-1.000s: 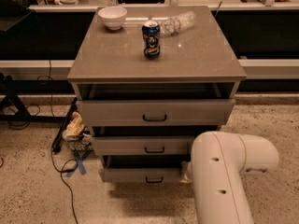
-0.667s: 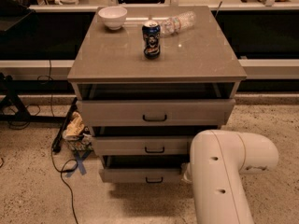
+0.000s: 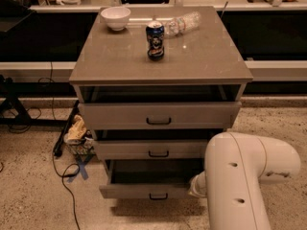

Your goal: Open bottom drawer

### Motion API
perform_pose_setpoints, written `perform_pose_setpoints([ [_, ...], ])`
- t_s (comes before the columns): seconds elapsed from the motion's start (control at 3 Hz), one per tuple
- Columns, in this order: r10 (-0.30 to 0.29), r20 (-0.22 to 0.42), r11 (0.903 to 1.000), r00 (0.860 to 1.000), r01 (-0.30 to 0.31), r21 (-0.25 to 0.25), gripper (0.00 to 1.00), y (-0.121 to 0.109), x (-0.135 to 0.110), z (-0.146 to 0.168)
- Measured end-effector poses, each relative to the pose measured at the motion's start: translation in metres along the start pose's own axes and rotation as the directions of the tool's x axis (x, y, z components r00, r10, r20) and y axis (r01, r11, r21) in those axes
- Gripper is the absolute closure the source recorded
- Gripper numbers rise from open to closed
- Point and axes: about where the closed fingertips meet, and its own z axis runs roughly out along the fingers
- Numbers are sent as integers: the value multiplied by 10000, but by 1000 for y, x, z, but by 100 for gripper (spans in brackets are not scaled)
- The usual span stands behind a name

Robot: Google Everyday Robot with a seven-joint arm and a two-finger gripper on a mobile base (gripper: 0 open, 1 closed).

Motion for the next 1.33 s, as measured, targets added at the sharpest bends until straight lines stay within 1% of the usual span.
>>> perform_pose_setpoints([
  [0.33,5,-2,10000,10000,-5,2,100,0,0,0],
  [0.67,333,-103,9994,9994,-332,133,100,15,7,-12],
  [1.0,333,-103,9994,9994,-332,133,100,15,7,-12],
  [1.33,706,-164,9975,9974,-705,16,100,35,15,-22],
])
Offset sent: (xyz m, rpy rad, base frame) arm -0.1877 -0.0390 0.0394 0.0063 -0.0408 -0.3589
